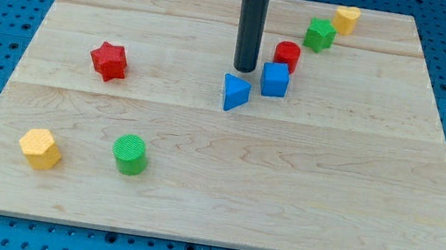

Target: Move the blue cube parallel above to the blue triangle

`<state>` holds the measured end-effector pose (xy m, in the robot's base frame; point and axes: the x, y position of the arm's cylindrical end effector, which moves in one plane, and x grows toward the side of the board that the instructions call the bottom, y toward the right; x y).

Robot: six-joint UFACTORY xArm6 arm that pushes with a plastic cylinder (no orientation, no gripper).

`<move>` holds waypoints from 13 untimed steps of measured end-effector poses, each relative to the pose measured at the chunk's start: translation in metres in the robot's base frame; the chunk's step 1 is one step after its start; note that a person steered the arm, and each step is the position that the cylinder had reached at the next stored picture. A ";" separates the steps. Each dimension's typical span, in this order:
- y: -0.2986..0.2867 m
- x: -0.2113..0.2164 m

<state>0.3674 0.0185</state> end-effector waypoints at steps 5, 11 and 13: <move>0.095 0.038; 0.071 0.014; 0.029 0.013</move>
